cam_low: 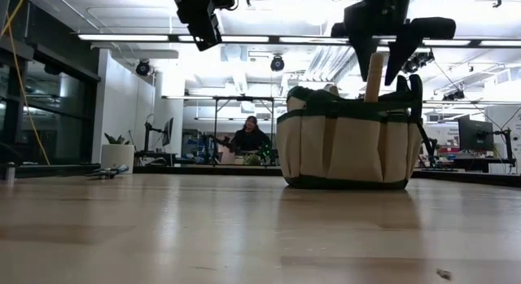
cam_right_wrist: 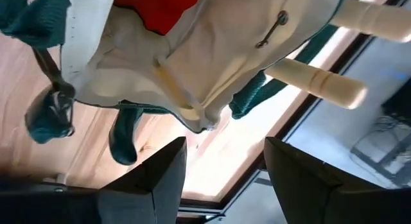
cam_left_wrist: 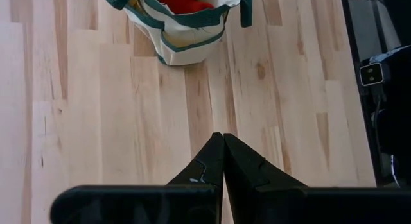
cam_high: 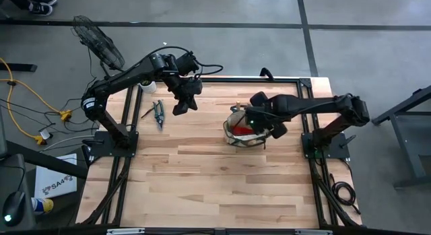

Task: Pick & Place Garden tools in Gardening bag
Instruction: Adjust the gardening bag

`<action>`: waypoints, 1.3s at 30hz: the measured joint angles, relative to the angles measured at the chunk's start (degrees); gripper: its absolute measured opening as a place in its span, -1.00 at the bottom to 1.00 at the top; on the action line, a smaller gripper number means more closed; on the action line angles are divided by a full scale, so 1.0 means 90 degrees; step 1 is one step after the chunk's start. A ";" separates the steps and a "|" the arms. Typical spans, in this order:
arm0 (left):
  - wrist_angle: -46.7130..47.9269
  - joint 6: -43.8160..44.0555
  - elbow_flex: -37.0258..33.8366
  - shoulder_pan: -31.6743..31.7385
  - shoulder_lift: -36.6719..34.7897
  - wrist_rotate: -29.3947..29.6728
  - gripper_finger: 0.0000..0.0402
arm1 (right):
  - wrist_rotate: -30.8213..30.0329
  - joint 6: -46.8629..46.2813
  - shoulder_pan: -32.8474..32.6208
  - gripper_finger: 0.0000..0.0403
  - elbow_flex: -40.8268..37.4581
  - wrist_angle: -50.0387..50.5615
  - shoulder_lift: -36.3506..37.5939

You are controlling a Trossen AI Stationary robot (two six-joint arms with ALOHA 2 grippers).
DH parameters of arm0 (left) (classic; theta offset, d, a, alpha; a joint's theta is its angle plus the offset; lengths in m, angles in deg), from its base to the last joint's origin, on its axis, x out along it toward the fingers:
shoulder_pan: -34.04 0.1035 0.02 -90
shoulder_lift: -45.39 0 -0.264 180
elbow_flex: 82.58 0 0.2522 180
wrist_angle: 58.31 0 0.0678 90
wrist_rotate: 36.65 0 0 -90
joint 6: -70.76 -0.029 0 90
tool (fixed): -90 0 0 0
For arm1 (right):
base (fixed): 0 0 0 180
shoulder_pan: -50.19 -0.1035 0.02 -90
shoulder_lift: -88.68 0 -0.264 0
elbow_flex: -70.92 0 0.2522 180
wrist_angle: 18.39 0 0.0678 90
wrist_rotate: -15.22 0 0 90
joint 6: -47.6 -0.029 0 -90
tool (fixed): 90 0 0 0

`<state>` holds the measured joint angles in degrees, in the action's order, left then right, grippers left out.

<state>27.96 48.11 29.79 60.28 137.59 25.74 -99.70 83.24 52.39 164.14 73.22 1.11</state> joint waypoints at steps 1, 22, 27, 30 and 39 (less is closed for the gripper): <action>0.0000 0.0000 0.0000 -0.0002 0.0000 0.0005 -1.00 | -0.0037 -0.0002 -0.0045 0.00 0.0000 -0.0009 0.0035; 0.0013 0.0226 0.0000 0.0000 0.0000 0.0161 -1.00 | -0.0271 -0.4921 -0.0368 0.00 0.0000 -0.0005 0.0803; 0.0121 0.0391 0.0000 0.0003 0.0000 0.0600 -1.00 | -0.0268 -0.6585 -0.0368 0.00 0.0000 -0.0007 0.1062; 0.0153 0.0440 0.0000 0.0003 0.0000 0.0687 -1.00 | -0.0266 -0.7373 -0.0369 0.00 0.0000 -0.0008 0.1231; 0.0108 0.0693 -0.0548 0.0008 0.0000 0.0873 -1.00 | -0.0230 -0.8615 -0.0368 0.00 0.0000 -0.0109 0.1696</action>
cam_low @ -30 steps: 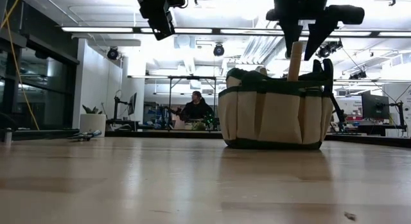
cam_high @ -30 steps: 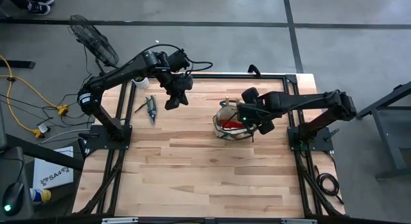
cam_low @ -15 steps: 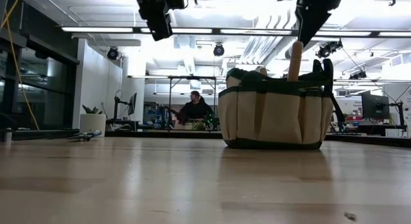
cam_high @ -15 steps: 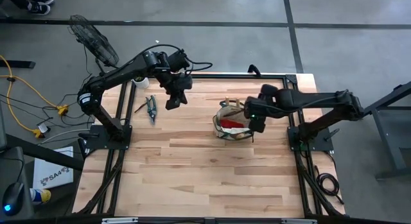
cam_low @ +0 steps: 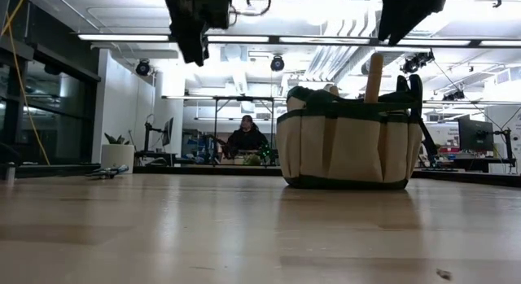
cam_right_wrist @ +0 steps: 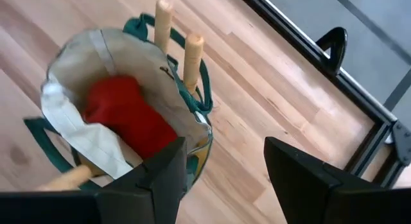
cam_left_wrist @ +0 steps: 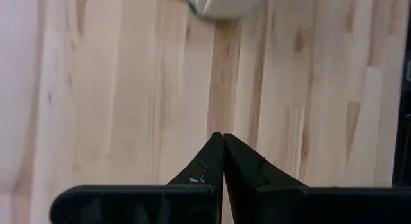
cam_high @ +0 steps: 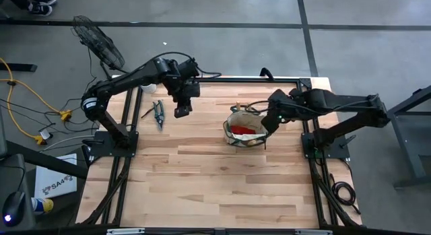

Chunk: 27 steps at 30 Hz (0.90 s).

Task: Pick & Place Garden tools in Gardening bag
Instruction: Adjust the gardening bag, then put the shear scissors into the gardening bag

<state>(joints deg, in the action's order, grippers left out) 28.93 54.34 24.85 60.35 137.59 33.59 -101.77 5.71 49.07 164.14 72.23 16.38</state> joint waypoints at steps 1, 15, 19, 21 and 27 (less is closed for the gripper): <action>-0.0030 0.0022 -0.0137 0.0001 0.0000 0.0029 -1.00 | -0.0002 -0.0108 0.0000 0.00 0.0000 -0.0002 0.0034; -0.1040 0.2766 -0.2321 0.1244 0.0000 0.1228 -1.00 | -0.0203 -0.0362 0.0000 0.00 0.0000 -0.0001 0.0172; -0.1323 0.3312 -0.2807 0.1495 0.0000 0.1306 -1.00 | -0.0377 -0.0154 0.0000 0.00 0.0000 0.0001 0.0172; -0.1390 0.3776 -0.3010 0.1560 0.0000 0.1686 -1.00 | -0.0398 -0.0043 0.0000 0.00 0.0000 0.0002 0.0172; -0.1028 0.4721 -0.3224 0.1589 -0.0002 0.2851 -0.90 | -0.0522 0.0323 0.0002 0.00 0.0000 -0.0001 0.0172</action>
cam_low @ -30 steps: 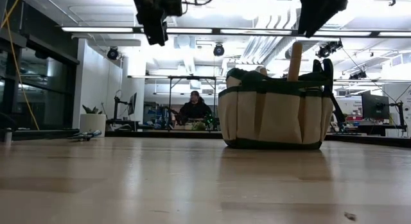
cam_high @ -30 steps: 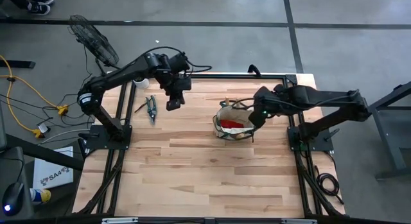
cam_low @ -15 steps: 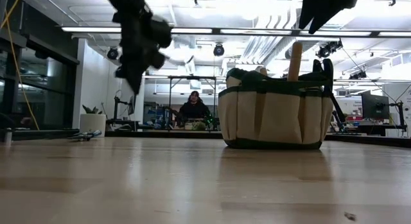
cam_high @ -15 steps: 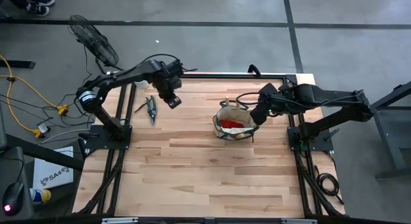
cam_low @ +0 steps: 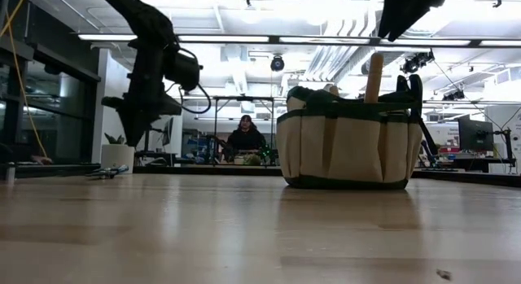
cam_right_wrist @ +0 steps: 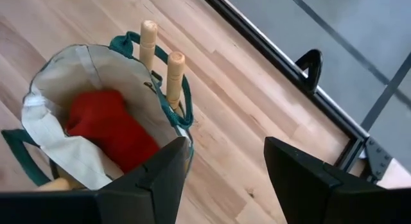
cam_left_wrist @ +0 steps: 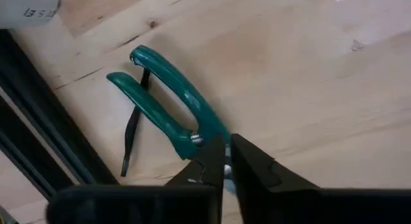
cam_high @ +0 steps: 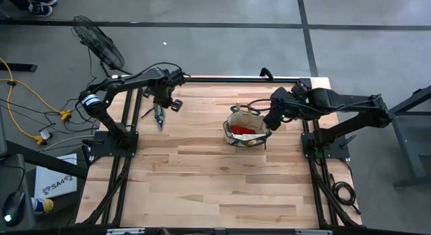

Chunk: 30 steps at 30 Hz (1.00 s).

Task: Pick & Place Garden tools in Gardening bag
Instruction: Put the shear scissors into the gardening bag

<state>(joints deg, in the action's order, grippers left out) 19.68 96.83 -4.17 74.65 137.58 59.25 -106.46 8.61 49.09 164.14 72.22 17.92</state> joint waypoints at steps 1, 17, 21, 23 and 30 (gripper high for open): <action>-0.0014 0.0049 0.0001 -0.0001 0.0001 0.0041 -0.85 | -0.0007 0.0095 0.0013 0.00 0.0000 0.0001 0.0000; -0.0809 0.1145 -0.0293 0.0322 -0.0001 0.0111 -0.11 | 0.0019 0.0814 0.0425 0.00 0.0000 -0.0182 0.0000; -0.0934 0.1302 -0.0669 0.0604 -0.0001 -0.0179 -0.11 | 0.0029 0.0817 0.0424 0.00 0.0000 -0.0189 0.0000; -0.1052 0.1340 -0.0826 0.0640 -0.0001 -0.0252 -0.11 | 0.0031 0.0820 0.0423 0.00 0.0000 -0.0189 0.0000; -0.1665 0.1634 -0.1223 0.0611 -0.0001 -0.0323 -0.11 | 0.0034 0.0953 0.0423 0.00 0.0000 -0.0191 0.0000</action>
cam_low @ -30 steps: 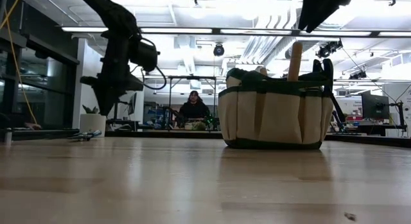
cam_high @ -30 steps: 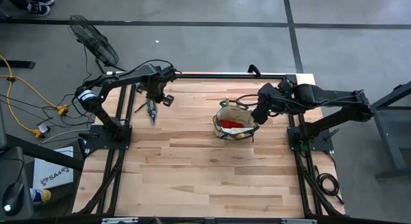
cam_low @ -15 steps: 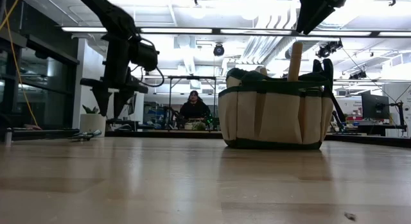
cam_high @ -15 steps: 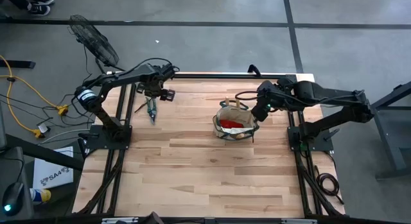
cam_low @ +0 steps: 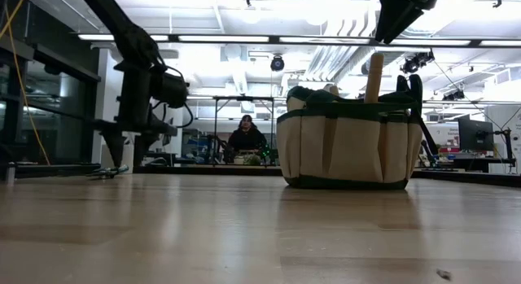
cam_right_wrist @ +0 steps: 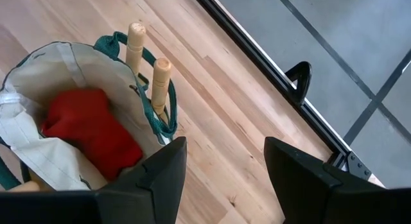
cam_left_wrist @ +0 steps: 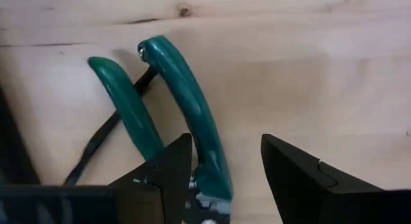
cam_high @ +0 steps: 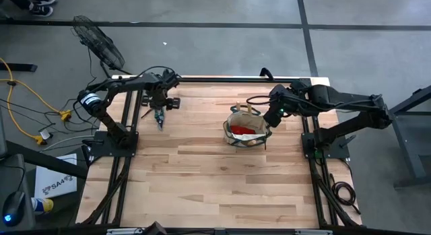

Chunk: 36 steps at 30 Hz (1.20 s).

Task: Pick & Place Garden tools in Gardening bag
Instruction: Put the shear scissors into the gardening bag

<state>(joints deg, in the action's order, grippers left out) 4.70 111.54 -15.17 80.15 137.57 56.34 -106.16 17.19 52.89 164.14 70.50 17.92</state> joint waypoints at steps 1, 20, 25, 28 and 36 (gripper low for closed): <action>-0.0075 0.0075 -0.0070 0.0000 0.0000 -0.0035 -0.11 | 0.0000 0.0025 0.0000 0.00 0.0000 -0.0007 0.0000; -0.0684 0.0206 -0.0668 0.0000 -0.0022 -0.0313 -0.38 | 0.0000 0.0049 0.0000 0.00 0.0000 -0.0097 0.0000; -0.0706 0.0124 -0.0671 -0.0002 -0.0017 -0.0324 -0.65 | 0.0000 0.0021 0.0000 0.00 0.0000 -0.0097 0.0000; -0.0696 -0.0113 -0.0673 -0.0002 -0.0016 -0.0332 -0.74 | 0.0000 0.0015 0.0000 0.00 0.0000 -0.0097 0.0000; -0.0679 -0.1064 -0.0640 0.0006 -0.0060 -0.0733 -0.74 | 0.0004 0.0012 0.0000 0.00 0.0000 -0.0097 0.0000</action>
<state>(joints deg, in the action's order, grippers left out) -1.42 101.96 -20.93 80.21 137.03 49.75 -106.12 17.29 52.89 164.14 69.63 17.92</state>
